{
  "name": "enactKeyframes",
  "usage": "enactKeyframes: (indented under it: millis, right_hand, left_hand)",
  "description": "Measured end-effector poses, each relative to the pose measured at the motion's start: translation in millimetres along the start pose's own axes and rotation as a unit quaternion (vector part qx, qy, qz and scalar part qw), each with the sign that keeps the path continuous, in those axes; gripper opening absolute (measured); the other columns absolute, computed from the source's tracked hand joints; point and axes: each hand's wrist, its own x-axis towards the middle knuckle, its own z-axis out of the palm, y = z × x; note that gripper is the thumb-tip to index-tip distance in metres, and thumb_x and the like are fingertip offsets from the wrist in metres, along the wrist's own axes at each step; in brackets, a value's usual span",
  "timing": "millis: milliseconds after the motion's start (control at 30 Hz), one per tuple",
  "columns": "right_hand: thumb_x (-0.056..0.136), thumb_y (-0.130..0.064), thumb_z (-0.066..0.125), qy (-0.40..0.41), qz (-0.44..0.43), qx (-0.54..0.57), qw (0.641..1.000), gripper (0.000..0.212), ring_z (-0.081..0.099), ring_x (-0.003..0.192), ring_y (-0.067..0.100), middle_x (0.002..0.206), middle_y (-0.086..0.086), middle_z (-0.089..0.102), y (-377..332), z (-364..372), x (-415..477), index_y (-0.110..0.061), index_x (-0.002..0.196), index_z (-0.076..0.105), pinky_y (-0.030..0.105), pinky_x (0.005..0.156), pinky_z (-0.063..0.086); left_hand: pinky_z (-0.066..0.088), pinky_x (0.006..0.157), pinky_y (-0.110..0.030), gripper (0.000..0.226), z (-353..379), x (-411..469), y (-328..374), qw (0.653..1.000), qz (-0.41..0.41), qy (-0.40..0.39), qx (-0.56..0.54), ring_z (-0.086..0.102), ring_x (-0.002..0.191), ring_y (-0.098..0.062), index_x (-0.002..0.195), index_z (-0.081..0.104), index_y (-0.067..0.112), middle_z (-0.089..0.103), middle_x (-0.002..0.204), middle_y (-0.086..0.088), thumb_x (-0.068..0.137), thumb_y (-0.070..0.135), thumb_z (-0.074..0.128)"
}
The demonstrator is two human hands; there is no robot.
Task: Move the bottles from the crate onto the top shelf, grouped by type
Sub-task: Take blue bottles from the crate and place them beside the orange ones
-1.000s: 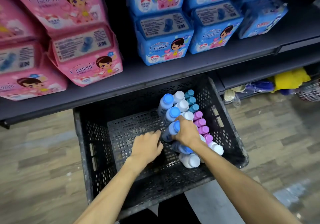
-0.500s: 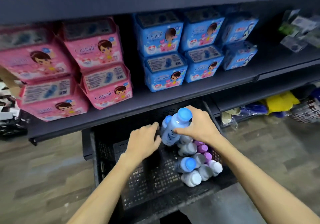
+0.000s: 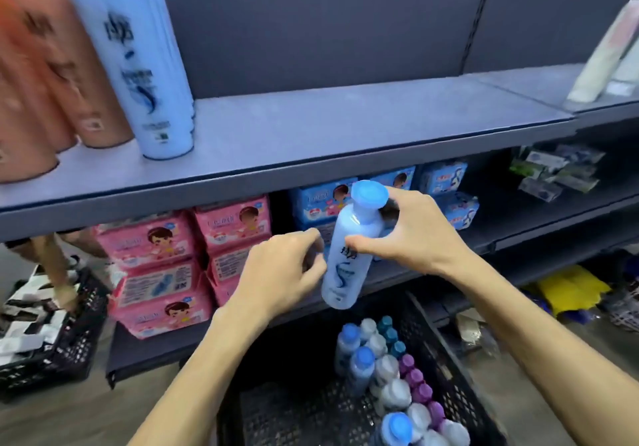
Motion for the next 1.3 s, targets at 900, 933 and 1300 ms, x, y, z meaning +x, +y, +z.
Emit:
enactKeyframes:
  millis: [900, 933, 1300]
  right_hand:
    - [0.072, -0.04, 0.072, 0.082, -0.133, -0.045, 0.987, 0.025, 0.054, 0.059, 0.004, 0.073, -0.003, 0.069, -155.4, -86.5, 171.8, -0.016, 0.075, 0.067, 0.019, 0.053, 0.046]
    - [0.072, -0.04, 0.072, 0.078, -0.131, -0.043, 0.987, 0.024, 0.054, 0.06, 0.005, 0.073, -0.002, 0.069, -154.5, -83.7, 175.6, -0.016, 0.075, 0.067, 0.018, 0.052, 0.046]
    - [0.075, -0.043, 0.073, 0.053, -0.091, -0.016, 0.994, 0.022, 0.063, 0.074, 0.007, 0.081, -0.012, 0.067, -137.4, -58.6, 189.3, -0.025, 0.084, 0.065, 0.015, 0.055, 0.047]
  left_hand:
    - [0.038, 0.058, -0.028, 0.01, -170.1, 67.9, 4.5, 0.972, 0.005, 0.149, 0.182, 0.058, 0.073, -0.017, 0.082, 0.054, 0.023, 0.064, 0.073, 0.01, 0.082, 0.033, 0.052]
    - [0.036, 0.058, -0.028, 0.01, -169.6, 67.9, 2.8, 0.972, 0.002, 0.148, 0.183, 0.058, 0.073, -0.017, 0.082, 0.054, 0.023, 0.064, 0.073, 0.011, 0.082, 0.032, 0.052]
    - [0.047, 0.062, -0.03, 0.011, -152.2, 73.0, -10.6, 0.975, -0.016, 0.144, 0.165, 0.059, 0.073, -0.016, 0.082, 0.055, 0.024, 0.065, 0.075, 0.011, 0.083, 0.034, 0.051]
